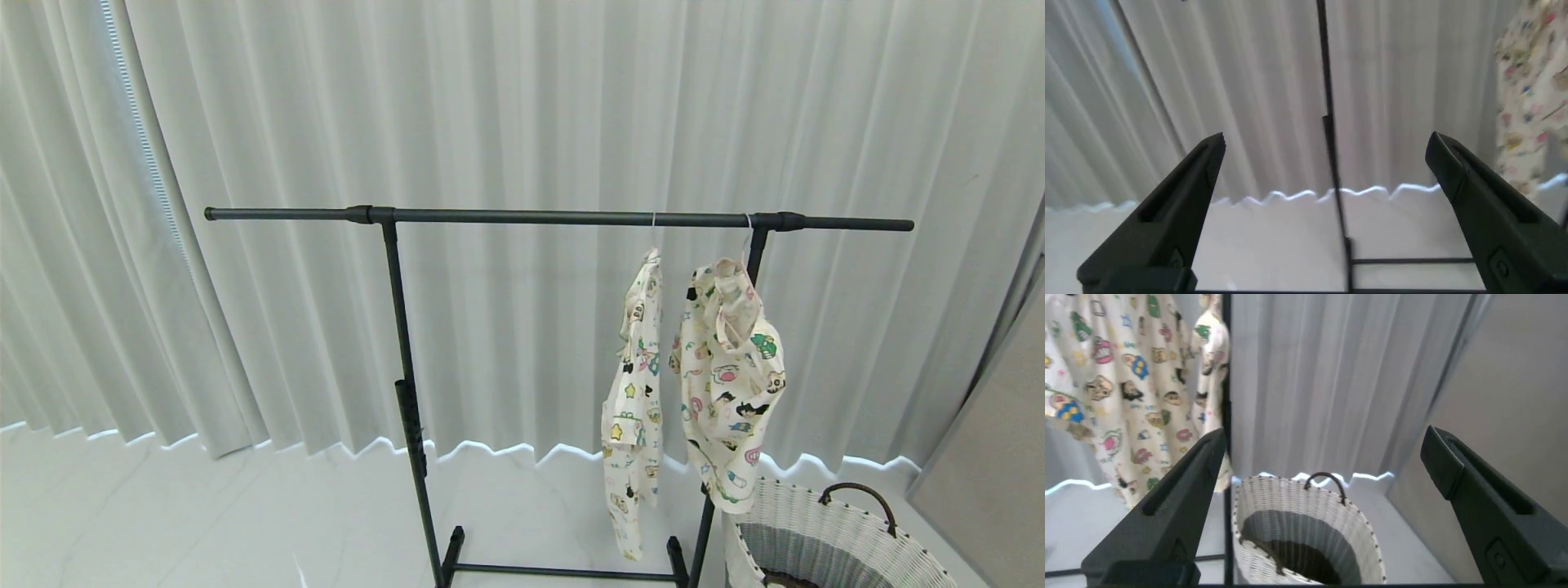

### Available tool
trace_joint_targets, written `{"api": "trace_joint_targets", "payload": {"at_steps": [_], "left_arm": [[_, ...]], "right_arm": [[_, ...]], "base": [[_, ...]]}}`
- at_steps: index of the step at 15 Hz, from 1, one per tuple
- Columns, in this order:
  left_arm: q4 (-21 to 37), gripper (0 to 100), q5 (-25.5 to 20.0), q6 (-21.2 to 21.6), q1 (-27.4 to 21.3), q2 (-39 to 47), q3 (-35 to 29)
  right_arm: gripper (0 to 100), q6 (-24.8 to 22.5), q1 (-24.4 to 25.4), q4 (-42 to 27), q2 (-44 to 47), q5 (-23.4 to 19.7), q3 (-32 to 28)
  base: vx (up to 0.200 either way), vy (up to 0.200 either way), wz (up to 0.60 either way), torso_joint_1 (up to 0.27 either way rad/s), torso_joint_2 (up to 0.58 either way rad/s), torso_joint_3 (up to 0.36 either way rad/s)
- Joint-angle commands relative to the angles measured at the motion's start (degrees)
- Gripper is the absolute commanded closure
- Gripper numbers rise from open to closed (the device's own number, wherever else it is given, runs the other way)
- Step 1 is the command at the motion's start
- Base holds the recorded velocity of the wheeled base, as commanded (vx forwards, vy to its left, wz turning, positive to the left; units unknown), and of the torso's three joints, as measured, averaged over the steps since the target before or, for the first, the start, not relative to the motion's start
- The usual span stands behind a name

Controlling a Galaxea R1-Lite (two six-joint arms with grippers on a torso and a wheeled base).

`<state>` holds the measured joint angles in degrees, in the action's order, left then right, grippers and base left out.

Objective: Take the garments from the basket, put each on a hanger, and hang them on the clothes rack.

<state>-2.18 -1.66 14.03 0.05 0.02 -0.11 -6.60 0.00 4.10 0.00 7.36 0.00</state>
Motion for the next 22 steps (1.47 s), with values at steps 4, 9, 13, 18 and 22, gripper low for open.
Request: {"api": "trace_joint_targets", "payload": {"at_steps": [4,9,13,18,22], "left_arm": [[-0.02,0,1.13,-12.98,0.04,0.06,0.11],[-0.81,0,3.5,-12.01,0.04,-0.02,0.11],[2.62,0,-5.64,-10.25,0.04,0.06,-0.77],[-0.63,0,8.16,-8.41,-0.05,-0.02,0.11],[-1.51,0,11.24,-14.82,0.04,-0.02,0.11]], "right_arm": [[0,1.67,0.09,-0.14,0.0,-3.5,0.0],[0,2.55,0.0,-0.67,0.0,-2.97,0.0],[0,8.97,0.0,-2.07,0.0,-3.06,0.0],[0,7.3,0.09,-2.51,0.0,-6.66,0.0],[0,6.77,0.0,-3.48,0.0,-7.63,0.0]], "base": [[0.0,0.0,0.0,0.0,0.0,0.0],[0.0,0.0,0.0,0.0,0.0,0.0],[0.0,0.0,0.0,0.0,0.0,0.0],[0.0,0.0,0.0,0.0,0.0,0.0],[0.0,0.0,0.0,0.0,0.0,0.0]]}}
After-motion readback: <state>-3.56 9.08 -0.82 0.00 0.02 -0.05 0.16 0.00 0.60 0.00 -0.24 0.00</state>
